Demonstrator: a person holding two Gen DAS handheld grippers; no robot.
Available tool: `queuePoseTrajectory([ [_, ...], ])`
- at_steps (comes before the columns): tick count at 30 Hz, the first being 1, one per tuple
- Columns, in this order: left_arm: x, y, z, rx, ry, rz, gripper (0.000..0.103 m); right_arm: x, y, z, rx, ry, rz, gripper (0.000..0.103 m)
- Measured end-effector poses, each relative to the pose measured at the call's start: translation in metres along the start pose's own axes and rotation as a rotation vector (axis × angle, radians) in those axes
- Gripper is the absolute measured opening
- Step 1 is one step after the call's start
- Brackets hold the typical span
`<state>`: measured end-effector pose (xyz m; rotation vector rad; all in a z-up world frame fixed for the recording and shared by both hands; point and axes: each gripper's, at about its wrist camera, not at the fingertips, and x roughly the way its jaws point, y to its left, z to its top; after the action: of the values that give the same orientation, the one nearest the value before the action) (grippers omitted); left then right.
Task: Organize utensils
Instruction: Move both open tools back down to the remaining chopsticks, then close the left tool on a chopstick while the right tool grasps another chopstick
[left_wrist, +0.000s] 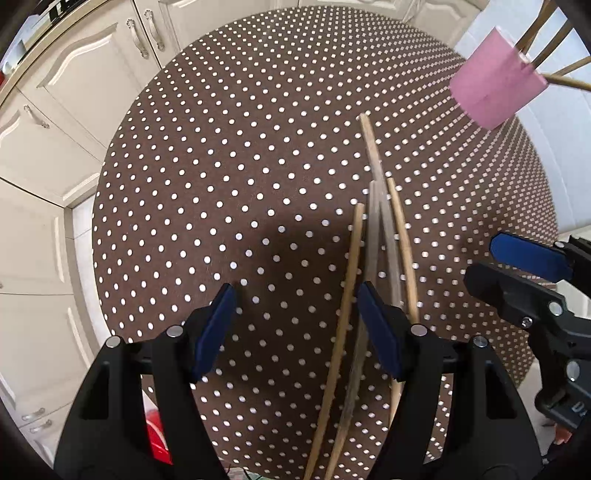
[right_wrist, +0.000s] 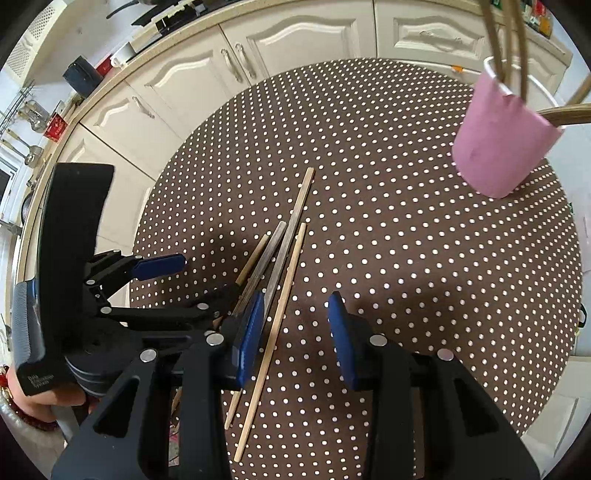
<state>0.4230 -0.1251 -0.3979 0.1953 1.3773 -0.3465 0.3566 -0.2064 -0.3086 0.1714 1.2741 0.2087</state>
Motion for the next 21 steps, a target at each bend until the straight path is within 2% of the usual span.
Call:
queuePoseTrajectory([
  [4,0.004,-0.006,0.006,0.032,-0.009,0.043,0.068,0.013,-0.003,0.006,0.004,0.048,0.016,0.029],
  [6,0.005,-0.006,0.012,0.016,-0.01,0.036,0.066,0.018,-0.005,0.008,0.013,0.067,0.025,0.028],
  [11,-0.001,0.011,0.021,-0.008,-0.026,0.04,0.048,0.033,-0.002,0.01,0.002,0.111,0.024,0.023],
  [18,-0.003,0.025,0.018,-0.016,-0.023,0.051,0.035,0.048,0.017,0.009,-0.078,0.144,-0.037,0.014],
  [19,-0.004,0.027,0.019,-0.016,-0.021,0.052,0.033,0.049,0.02,0.008,-0.091,0.143,-0.046,0.011],
  [21,-0.002,0.031,0.012,-0.03,-0.023,0.054,0.022,0.05,0.023,0.008,-0.116,0.142,-0.064,0.009],
])
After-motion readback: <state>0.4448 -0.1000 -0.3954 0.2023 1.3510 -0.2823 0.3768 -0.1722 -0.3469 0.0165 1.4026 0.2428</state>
